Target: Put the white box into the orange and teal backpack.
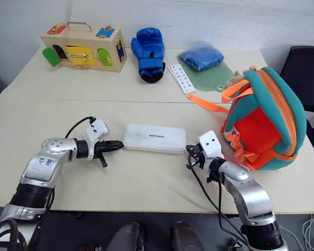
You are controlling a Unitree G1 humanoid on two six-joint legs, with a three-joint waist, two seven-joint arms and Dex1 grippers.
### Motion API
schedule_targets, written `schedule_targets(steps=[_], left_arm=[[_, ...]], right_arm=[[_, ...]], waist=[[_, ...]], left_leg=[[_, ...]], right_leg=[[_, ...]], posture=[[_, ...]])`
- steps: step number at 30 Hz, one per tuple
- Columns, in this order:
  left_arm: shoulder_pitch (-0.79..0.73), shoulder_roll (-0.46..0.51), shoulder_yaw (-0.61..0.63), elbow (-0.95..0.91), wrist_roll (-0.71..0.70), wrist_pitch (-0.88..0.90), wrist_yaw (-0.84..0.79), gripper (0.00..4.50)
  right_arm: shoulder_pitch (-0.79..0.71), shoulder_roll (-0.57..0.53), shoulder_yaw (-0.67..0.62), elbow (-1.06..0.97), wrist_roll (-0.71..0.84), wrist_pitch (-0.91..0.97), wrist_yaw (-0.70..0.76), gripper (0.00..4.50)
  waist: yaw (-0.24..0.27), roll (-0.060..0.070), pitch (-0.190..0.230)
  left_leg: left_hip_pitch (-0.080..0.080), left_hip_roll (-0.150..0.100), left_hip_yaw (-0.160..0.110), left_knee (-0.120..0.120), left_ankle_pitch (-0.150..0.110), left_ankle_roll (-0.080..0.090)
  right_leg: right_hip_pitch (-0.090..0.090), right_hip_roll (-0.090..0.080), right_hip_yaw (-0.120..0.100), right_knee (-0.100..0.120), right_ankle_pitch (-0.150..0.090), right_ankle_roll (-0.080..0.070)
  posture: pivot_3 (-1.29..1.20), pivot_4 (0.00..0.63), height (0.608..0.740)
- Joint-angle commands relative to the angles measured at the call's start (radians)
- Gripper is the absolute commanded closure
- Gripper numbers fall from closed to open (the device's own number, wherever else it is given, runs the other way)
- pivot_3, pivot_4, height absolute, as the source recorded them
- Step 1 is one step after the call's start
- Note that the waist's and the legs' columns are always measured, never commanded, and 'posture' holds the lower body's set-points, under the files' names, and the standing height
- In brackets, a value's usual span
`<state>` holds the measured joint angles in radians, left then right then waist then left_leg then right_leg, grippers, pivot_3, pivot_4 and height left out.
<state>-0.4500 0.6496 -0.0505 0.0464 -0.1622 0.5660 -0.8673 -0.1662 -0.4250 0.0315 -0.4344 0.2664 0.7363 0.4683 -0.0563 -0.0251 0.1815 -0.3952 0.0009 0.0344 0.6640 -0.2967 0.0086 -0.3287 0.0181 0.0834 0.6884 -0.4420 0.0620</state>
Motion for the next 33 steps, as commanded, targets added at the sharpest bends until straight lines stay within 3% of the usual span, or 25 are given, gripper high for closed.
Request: schedule_targets(steps=[1,9,17,28,33], left_arm=[[-0.052,0.015,0.065,0.107,-0.049,0.108,0.003,4.46],[-0.274,0.028,0.027,0.439,-0.184,0.379,-0.234,2.14],[-0.518,-0.028,-0.042,0.848,-0.109,0.362,-0.306,0.02],[-0.624,-0.170,-0.152,1.054,0.022,0.314,-0.379,0.02],[-0.662,-0.257,-0.142,1.091,0.041,0.333,-0.411,0.02]], right_arm=[[-0.001,-0.039,-0.038,-0.009,-0.017,-0.036,0.000,4.50],[-0.076,-0.107,0.011,0.135,-0.105,-0.145,0.023,4.50],[-0.093,-0.121,0.053,0.182,-0.139,-0.204,0.062,4.50],[-0.114,-0.089,0.102,0.206,-0.183,-0.232,0.056,4.50],[-0.111,-0.082,0.097,0.208,-0.193,-0.241,0.056,4.50]], waist=[[0.001,0.000,0.000],[0.001,0.000,0.000],[0.005,0.000,0.000],[0.031,0.000,0.000],[0.039,0.000,0.000]], left_leg=[[0.000,0.000,0.000,0.000,0.000,0.000],[0.001,0.000,-0.001,0.000,0.000,0.000],[0.001,-0.001,-0.002,0.002,0.001,0.001],[0.002,-0.004,-0.003,0.002,0.001,0.001],[0.002,-0.006,-0.004,0.002,0.001,0.004]], right_leg=[[0.000,0.000,0.000,0.000,0.000,0.000],[0.000,0.000,-0.001,0.001,0.000,0.000],[0.000,-0.001,-0.002,0.002,0.000,0.000],[0.002,-0.005,-0.006,0.002,0.000,0.000],[0.005,-0.015,-0.024,0.001,0.000,0.000]], posture=[[0.00,0.150,0.740],[0.00,0.150,0.740],[0.00,0.150,0.740],[0.00,0.150,0.740],[0.00,0.150,0.740]])
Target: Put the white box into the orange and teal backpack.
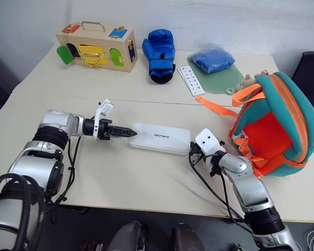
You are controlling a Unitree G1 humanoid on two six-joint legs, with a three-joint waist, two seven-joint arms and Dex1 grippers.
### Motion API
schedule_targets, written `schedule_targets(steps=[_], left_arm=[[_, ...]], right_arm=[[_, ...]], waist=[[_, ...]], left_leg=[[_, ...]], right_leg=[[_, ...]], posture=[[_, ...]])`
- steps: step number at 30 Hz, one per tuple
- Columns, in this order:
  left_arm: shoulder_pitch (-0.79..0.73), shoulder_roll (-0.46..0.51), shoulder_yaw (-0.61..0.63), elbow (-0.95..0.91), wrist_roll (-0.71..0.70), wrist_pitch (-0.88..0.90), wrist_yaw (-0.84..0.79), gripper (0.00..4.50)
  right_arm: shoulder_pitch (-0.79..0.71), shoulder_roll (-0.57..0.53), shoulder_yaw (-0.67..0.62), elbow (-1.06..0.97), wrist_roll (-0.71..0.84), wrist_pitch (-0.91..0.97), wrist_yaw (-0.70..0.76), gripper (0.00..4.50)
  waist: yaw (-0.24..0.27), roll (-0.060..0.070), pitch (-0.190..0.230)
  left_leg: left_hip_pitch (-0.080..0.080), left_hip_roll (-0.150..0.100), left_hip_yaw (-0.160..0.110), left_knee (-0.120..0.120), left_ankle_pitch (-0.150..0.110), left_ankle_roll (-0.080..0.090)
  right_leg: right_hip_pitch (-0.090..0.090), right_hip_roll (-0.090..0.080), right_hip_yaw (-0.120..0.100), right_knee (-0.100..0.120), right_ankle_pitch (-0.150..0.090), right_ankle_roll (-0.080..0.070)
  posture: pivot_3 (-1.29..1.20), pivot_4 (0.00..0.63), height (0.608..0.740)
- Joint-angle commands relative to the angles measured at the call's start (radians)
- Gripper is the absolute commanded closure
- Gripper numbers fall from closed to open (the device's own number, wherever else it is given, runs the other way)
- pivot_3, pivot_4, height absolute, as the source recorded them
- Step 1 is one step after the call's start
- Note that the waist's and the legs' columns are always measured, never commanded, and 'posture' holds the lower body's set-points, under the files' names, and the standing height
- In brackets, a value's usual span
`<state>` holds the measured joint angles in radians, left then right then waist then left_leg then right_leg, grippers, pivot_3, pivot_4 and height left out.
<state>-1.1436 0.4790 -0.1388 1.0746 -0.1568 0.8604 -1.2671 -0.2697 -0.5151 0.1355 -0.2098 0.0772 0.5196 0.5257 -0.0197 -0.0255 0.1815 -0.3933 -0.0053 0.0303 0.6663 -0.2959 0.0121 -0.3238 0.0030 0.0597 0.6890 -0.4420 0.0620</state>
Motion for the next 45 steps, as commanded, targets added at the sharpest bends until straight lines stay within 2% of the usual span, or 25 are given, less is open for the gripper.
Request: schedule_targets(steps=[1,9,13,14,20,22,24,28,31,33,36,39,42,45], left_arm=[[0.024,-0.103,-0.045,0.069,0.036,0.038,-0.010,0.02],[-0.013,-0.153,-0.001,0.086,0.028,0.040,-0.022,0.02],[-0.025,-0.138,0.040,0.096,0.008,0.048,-0.033,0.71],[-0.026,-0.133,0.047,0.099,0.008,0.045,-0.039,1.13],[-0.018,-0.109,0.081,0.054,-0.019,0.048,-0.100,2.74],[-0.012,-0.103,0.090,0.031,-0.034,0.070,-0.117,3.09],[-0.003,-0.096,0.105,-0.004,-0.057,0.100,-0.124,3.11],[0.019,-0.075,0.170,-0.108,-0.137,0.207,-0.115,3.12],[0.060,-0.061,0.229,-0.243,-0.208,0.302,-0.071,3.13],[0.090,-0.058,0.263,-0.330,-0.250,0.358,-0.031,3.13],[0.125,-0.059,0.306,-0.423,-0.283,0.394,0.049,3.13],[0.162,-0.064,0.374,-0.539,-0.338,0.392,0.116,3.13],[0.175,-0.071,0.418,-0.611,-0.375,0.378,0.180,3.13],[0.181,-0.071,0.443,-0.665,-0.386,0.324,0.244,3.13]], right_arm=[[-0.006,0.008,-0.009,-0.017,-0.005,-0.026,-0.001,4.50],[0.031,0.001,-0.019,-0.034,-0.012,-0.035,-0.005,4.50],[0.052,-0.001,-0.023,-0.048,-0.014,-0.035,-0.009,4.50],[0.059,-0.002,-0.026,-0.053,-0.015,-0.036,-0.010,4.50],[0.119,-0.011,-0.052,-0.118,-0.015,-0.030,-0.023,4.50],[0.151,-0.015,-0.072,-0.166,-0.015,-0.016,-0.035,4.50],[0.201,-0.011,-0.116,-0.236,0.008,0.017,-0.049,4.50],[0.350,0.021,-0.249,-0.418,0.063,0.091,-0.082,3.70],[0.522,0.083,-0.417,-0.627,0.136,0.192,-0.116,2.72],[0.582,0.137,-0.518,-0.729,0.191,0.255,-0.146,2.00],[0.581,0.196,-0.628,-0.808,0.263,0.330,-0.193,0.94],[0.451,0.258,-0.730,-0.800,0.344,0.390,-0.283,0.04],[0.315,0.280,-0.754,-0.719,0.407,0.426,-0.329,0.04],[0.196,0.268,-0.727,-0.600,0.404,0.408,-0.362,0.04]], waist=[[0.007,0.000,0.000],[0.018,0.000,0.000],[0.013,0.000,0.000],[0.012,0.000,0.000],[0.012,0.000,0.000],[0.013,0.000,0.000],[0.012,0.000,0.000],[0.011,0.000,0.000],[0.011,0.000,0.000],[0.007,0.000,0.000],[-0.003,0.000,0.000],[-0.013,0.000,0.000],[-0.015,0.000,0.000],[-0.009,0.000,0.000]], left_leg=[[0.000,0.000,0.000,0.000,0.000,0.000],[-0.001,-0.001,0.000,0.000,0.000,0.001],[-0.002,-0.001,0.000,0.000,0.000,0.000],[-0.002,-0.001,0.000,0.000,0.000,0.000],[-0.012,0.000,-0.001,0.002,0.001,-0.001],[-0.013,-0.001,-0.001,0.002,0.002,-0.001],[-0.014,0.000,-0.001,0.001,0.003,-0.002],[-0.015,0.000,-0.001,0.000,0.004,-0.003],[-0.016,0.000,-0.002,-0.002,0.005,-0.004],[-0.016,0.000,-0.003,-0.003,0.005,-0.004],[-0.015,0.000,-0.002,-0.001,0.005,-0.004],[-0.013,0.000,-0.002,-0.001,0.007,-0.005],[-0.012,0.000,-0.002,-0.003,0.010,-0.007],[-0.012,0.000,-0.002,-0.004,0.011,-0.009]], right_leg=[[0.000,-0.001,-0.001,0.000,0.000,0.000],[0.000,-0.001,-0.003,-0.002,0.000,0.000],[-0.001,-0.001,-0.003,-0.002,0.000,0.000],[-0.001,-0.001,-0.003,-0.002,0.000,0.000],[-0.011,-0.001,-0.005,0.001,0.000,0.000],[-0.013,-0.001,-0.005,0.002,0.000,0.000],[-0.015,-0.001,-0.004,0.003,0.000,0.000],[-0.017,-0.001,-0.005,0.004,0.000,0.000],[-0.019,-0.001,-0.005,0.005,0.000,0.000],[-0.018,-0.001,-0.006,0.005,0.000,0.000],[-0.017,-0.001,-0.006,0.004,0.000,0.000],[-0.015,-0.001,-0.006,0.006,0.000,0.000],[-0.017,-0.001,-0.006,0.009,0.000,0.000],[-0.018,0.000,-0.006,0.008,0.000,0.000]], posture=[[0.00,0.150,0.740],[0.00,0.150,0.740],[0.00,0.150,0.740],[0.00,0.150,0.740],[0.00,0.150,0.740],[0.00,0.150,0.740],[0.00,0.150,0.740],[0.00,0.150,0.740],[0.00,0.150,0.740],[0.00,0.150,0.740],[0.00,0.150,0.740],[0.00,0.150,0.740],[0.00,0.150,0.740],[0.00,0.150,0.740]])
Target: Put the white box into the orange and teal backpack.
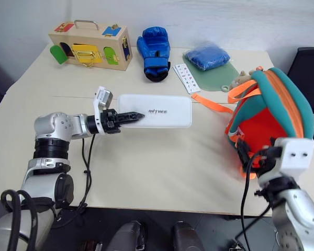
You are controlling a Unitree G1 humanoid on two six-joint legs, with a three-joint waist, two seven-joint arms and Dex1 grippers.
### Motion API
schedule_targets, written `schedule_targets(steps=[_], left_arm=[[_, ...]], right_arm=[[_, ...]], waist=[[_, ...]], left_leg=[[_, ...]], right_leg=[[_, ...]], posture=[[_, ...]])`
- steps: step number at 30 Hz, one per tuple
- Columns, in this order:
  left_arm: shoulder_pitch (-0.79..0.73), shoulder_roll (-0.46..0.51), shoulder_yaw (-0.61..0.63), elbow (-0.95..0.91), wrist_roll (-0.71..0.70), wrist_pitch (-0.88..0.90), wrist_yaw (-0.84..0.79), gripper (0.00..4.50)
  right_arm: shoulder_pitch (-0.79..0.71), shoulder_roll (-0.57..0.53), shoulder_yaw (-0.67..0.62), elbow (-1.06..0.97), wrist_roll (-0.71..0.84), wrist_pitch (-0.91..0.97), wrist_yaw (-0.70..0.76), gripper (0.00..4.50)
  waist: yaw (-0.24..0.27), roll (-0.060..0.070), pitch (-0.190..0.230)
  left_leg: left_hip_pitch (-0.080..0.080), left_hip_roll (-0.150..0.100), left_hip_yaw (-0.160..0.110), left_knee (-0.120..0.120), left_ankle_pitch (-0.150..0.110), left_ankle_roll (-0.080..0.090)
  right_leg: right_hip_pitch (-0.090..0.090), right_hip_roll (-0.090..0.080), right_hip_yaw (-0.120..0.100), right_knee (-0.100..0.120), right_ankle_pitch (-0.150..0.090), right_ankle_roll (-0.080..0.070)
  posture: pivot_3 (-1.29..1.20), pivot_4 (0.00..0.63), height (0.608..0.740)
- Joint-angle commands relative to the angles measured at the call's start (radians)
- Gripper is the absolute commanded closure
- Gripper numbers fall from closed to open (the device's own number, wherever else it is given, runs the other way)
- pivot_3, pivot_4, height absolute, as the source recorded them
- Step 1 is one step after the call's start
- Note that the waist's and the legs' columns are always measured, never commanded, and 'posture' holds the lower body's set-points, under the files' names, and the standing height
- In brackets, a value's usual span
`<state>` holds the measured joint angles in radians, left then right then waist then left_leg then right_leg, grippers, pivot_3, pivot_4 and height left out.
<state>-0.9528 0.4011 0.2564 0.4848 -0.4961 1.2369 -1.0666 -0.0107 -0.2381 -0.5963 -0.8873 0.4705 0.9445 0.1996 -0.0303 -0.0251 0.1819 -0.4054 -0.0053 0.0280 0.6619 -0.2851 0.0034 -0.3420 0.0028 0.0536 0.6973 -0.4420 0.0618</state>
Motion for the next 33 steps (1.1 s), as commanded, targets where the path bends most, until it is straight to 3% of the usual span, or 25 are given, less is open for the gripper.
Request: schedule_targets(steps=[1,11,19,27,33], left_arm=[[-0.011,0.008,0.062,-0.087,-0.057,-0.067,0.059,3.13],[0.042,0.024,0.122,-0.212,-0.147,-0.110,0.151,3.13],[0.076,0.033,0.141,-0.262,-0.182,-0.118,0.239,3.13],[0.074,0.046,0.121,-0.252,-0.192,-0.137,0.261,3.13],[0.064,0.049,0.109,-0.239,-0.197,-0.153,0.261,3.13]], right_arm=[[-0.101,-0.010,0.009,0.125,0.007,-0.032,-0.047,0.04],[-0.367,-0.058,0.088,0.553,-0.056,-0.251,-0.057,0.04],[-0.284,-0.071,0.132,0.356,0.020,-0.178,-0.065,0.04],[-0.314,0.009,0.309,0.363,-0.119,-0.221,-0.217,0.04],[-0.375,0.041,0.353,0.463,-0.267,-0.275,-0.353,0.04]], waist=[[0.002,0.000,0.000],[-0.005,0.000,0.000],[0.000,0.000,0.000],[-0.007,0.000,0.000],[-0.006,0.000,0.000]], left_leg=[[0.000,0.000,0.000,-0.001,0.000,0.000],[-0.001,0.000,0.002,0.003,-0.001,0.004],[-0.003,0.000,0.002,0.002,-0.002,0.005],[-0.003,0.000,0.002,0.002,-0.002,0.005],[-0.003,0.000,0.002,0.002,-0.002,0.005]], right_leg=[[0.000,0.000,0.000,0.000,0.000,0.000],[0.001,0.000,0.001,-0.001,0.000,0.000],[0.000,0.000,0.001,-0.001,0.000,0.000],[-0.001,0.000,0.001,-0.001,0.000,0.000],[-0.001,0.000,0.001,-0.001,0.000,0.000]], posture=[[0.00,0.150,0.740],[0.00,0.150,0.740],[0.00,0.150,0.740],[0.00,0.150,0.740],[0.00,0.150,0.740]])
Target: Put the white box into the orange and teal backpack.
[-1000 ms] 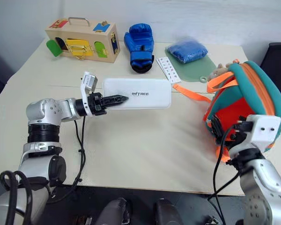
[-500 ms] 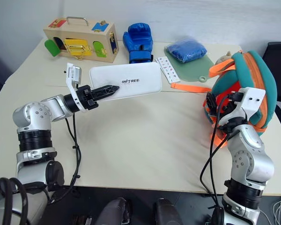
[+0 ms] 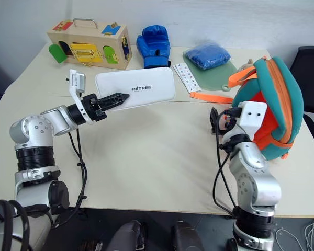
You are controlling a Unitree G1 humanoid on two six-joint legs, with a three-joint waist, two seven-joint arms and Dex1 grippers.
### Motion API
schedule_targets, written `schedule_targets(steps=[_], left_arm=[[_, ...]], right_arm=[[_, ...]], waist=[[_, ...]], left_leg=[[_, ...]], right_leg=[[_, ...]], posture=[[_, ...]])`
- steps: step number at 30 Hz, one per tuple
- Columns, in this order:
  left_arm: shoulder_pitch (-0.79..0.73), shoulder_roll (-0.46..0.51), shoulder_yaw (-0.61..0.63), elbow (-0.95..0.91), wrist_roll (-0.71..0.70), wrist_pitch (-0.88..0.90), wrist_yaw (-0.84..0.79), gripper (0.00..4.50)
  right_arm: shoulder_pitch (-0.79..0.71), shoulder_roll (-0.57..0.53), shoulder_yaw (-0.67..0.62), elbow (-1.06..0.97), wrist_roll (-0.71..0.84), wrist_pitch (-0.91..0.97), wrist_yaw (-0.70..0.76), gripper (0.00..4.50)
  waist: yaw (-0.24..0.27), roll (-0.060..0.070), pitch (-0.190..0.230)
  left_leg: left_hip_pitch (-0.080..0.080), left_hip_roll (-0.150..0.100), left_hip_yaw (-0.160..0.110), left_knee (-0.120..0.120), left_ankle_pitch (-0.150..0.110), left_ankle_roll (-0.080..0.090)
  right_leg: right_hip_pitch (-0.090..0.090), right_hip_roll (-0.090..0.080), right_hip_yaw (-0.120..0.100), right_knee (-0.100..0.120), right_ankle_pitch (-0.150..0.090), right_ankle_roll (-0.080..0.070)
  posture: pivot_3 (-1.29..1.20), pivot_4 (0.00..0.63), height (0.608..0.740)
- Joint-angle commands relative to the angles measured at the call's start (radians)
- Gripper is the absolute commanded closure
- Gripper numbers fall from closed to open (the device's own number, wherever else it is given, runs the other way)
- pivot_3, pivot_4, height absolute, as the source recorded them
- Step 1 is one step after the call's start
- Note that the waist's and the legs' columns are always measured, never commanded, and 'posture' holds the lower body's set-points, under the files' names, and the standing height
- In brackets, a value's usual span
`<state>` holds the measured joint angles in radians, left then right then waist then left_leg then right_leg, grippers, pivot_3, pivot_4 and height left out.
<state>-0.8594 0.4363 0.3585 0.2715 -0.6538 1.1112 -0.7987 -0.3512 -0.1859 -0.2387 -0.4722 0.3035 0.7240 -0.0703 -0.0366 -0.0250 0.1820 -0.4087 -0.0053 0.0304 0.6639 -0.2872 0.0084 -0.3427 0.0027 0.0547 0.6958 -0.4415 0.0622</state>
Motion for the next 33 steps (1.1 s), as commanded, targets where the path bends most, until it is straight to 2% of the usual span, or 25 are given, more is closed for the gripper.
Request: schedule_targets(steps=[1,8,13,16,23,27,31,33], left_arm=[[-0.028,0.014,0.002,-0.027,-0.038,-0.032,-0.008,3.13],[-0.023,0.014,0.001,-0.033,-0.051,-0.046,-0.004,3.13],[-0.021,0.012,-0.001,-0.031,-0.055,-0.059,-0.002,3.13],[-0.023,0.012,0.001,-0.033,-0.061,-0.065,0.004,3.13],[-0.022,0.015,0.019,-0.023,-0.068,-0.076,0.031,3.13],[-0.028,0.021,0.026,-0.016,-0.071,-0.082,0.038,3.13],[-0.046,0.035,0.027,0.009,-0.066,-0.097,0.032,3.13],[-0.063,0.051,0.026,0.027,-0.063,-0.113,0.016,3.13]], right_arm=[[-0.053,-0.012,-0.012,0.086,-0.119,-0.073,-0.100,0.04],[-0.189,-0.009,-0.060,0.279,-0.132,-0.179,-0.121,0.04],[-0.311,-0.021,-0.066,0.467,-0.109,-0.294,-0.058,0.04],[-0.327,-0.050,-0.067,0.547,-0.131,-0.350,-0.040,0.63],[-0.292,-0.108,-0.072,0.556,-0.097,-0.417,0.062,3.10],[-0.235,-0.149,-0.070,0.443,0.032,-0.382,0.251,4.44],[-0.151,-0.252,-0.044,0.258,0.222,-0.236,0.490,4.49],[-0.093,-0.344,-0.052,0.132,0.368,-0.125,0.620,4.49]], waist=[[0.001,0.000,0.000],[-0.008,0.000,0.000],[-0.026,0.000,0.000],[-0.026,0.000,0.000],[-0.021,0.000,0.000],[-0.020,0.000,0.000],[-0.019,0.000,0.000],[-0.016,0.001,0.001]], left_leg=[[0.000,0.000,0.000,0.000,0.000,0.000],[0.000,0.000,0.000,0.000,0.000,0.000],[0.000,0.000,0.001,0.000,0.000,0.000],[0.001,0.000,0.001,0.000,0.000,0.000],[-0.002,0.000,0.001,0.000,-0.001,0.002],[-0.002,0.000,0.001,0.000,-0.001,0.002],[-0.003,0.000,0.001,0.000,-0.001,0.002],[-0.003,0.000,0.001,0.000,-0.001,0.002]], right_leg=[[0.000,0.000,0.000,0.000,0.000,0.000],[-0.001,0.000,0.000,0.001,0.000,0.000],[-0.001,0.000,0.000,0.001,0.000,0.000],[-0.001,0.000,0.000,0.002,0.000,0.000],[0.000,0.000,0.000,0.002,0.000,0.000],[0.000,0.000,-0.001,0.002,0.000,0.000],[0.000,0.000,-0.001,0.001,0.000,0.000],[0.000,0.000,-0.001,0.000,0.000,0.000]], posture=[[0.00,0.150,0.740],[0.00,0.150,0.740],[0.00,0.150,0.740],[0.00,0.150,0.740],[0.00,0.150,0.740],[0.00,0.150,0.740],[0.00,0.150,0.740],[0.00,0.150,0.740]])
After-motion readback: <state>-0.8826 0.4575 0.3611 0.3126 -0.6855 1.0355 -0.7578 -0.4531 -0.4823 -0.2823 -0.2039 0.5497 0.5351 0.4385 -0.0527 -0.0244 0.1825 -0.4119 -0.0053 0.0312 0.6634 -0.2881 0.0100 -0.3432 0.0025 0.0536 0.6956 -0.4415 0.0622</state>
